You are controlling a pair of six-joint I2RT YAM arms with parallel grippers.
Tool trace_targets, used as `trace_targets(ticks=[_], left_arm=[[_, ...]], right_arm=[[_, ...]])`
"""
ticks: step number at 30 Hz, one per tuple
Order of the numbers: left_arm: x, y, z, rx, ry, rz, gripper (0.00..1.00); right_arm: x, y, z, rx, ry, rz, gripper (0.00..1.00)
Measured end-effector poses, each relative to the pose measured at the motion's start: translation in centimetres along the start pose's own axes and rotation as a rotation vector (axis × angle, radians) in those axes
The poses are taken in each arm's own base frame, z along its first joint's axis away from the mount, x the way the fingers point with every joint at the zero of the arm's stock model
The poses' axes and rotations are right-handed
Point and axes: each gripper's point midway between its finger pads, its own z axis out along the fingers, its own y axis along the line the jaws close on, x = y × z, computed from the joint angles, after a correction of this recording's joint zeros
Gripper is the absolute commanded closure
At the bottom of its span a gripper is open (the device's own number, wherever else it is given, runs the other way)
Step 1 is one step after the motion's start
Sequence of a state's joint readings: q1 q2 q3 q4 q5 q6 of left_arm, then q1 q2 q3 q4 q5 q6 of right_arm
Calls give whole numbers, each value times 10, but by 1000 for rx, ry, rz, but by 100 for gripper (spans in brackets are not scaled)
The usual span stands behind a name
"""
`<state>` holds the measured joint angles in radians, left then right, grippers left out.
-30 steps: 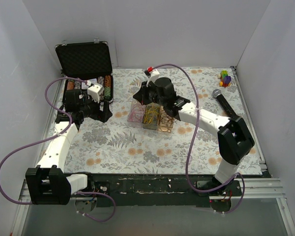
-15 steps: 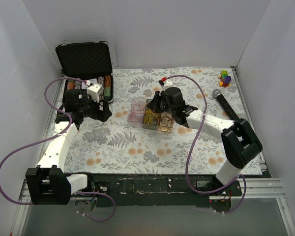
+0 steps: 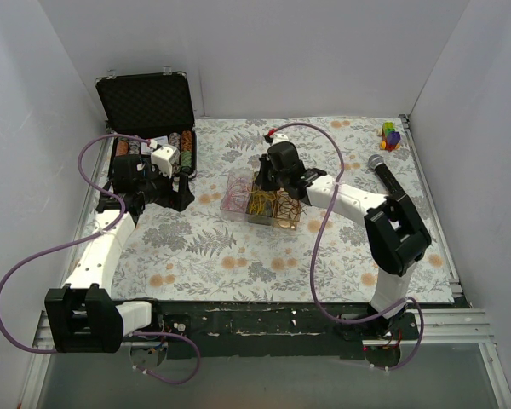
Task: Untangle the cables
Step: Place the cable in the bin.
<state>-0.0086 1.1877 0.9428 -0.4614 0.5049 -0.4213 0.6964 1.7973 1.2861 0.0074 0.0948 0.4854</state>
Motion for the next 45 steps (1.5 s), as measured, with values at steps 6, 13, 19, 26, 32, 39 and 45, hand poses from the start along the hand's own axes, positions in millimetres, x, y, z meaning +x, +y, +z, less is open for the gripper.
trace_targets(ticks=[6, 13, 19, 26, 32, 39, 45], left_arm=[[0, 0, 0, 0, 2, 1, 21], [-1, 1, 1, -1, -2, 7, 21], [-1, 3, 4, -1, -4, 8, 21], [0, 3, 4, -1, -2, 11, 20], [0, 3, 5, -1, -2, 15, 17], [3, 4, 7, 1, 9, 8, 15], [9, 6, 13, 7, 31, -5, 15]], right_arm=[[26, -12, 15, 83, 95, -18, 99], [39, -22, 22, 165, 149, -35, 99], [41, -24, 34, 213, 175, -45, 99], [51, -29, 44, 255, 229, -56, 99], [55, -32, 43, 269, 254, -62, 63], [52, -27, 37, 264, 268, -69, 52], [45, -20, 26, 250, 264, -70, 41]])
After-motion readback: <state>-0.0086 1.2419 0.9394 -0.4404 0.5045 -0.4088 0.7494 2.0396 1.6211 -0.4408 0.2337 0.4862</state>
